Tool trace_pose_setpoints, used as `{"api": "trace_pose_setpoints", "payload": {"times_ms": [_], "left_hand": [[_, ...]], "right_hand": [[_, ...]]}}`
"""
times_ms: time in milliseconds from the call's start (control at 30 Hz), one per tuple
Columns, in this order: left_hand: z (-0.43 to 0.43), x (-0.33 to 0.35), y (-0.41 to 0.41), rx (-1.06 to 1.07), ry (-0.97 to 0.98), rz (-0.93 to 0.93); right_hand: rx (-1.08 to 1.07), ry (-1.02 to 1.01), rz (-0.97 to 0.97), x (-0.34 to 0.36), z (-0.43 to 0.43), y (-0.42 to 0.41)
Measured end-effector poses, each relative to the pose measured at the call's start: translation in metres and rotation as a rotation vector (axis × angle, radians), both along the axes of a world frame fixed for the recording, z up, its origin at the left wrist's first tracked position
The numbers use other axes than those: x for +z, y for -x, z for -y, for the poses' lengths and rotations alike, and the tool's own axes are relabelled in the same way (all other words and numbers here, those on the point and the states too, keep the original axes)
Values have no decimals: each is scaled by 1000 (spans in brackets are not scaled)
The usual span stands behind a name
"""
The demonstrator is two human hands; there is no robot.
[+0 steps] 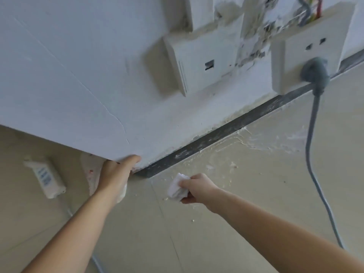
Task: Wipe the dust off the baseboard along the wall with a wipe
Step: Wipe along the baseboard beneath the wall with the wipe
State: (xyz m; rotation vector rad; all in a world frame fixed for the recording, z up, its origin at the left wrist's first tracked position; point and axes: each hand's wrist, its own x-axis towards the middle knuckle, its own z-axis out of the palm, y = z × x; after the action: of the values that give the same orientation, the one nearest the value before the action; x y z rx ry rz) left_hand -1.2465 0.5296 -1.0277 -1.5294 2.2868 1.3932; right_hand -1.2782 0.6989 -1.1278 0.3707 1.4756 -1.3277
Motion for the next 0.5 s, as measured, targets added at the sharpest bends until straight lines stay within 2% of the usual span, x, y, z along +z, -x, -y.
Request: {"api": "trace_pose_setpoints", "payload": {"times_ms": [100,233,333,400,500], "left_hand": [[13,5,4,-125,-89,-63],[17,13,15,-288,-187,-97],[11,18,6,-348,-159,-103],[21,-16,-11,-288,-33,-17],[24,-18,-20,-268,33,-33]], "right_hand": [[-57,65,81,-15,31,-7],[-276,195,236,-16,60,-3],[-398,231,318,-19,75,-18],[-353,249,466,-54,101,-40],[-481,300,514,-51,108,-40]]}}
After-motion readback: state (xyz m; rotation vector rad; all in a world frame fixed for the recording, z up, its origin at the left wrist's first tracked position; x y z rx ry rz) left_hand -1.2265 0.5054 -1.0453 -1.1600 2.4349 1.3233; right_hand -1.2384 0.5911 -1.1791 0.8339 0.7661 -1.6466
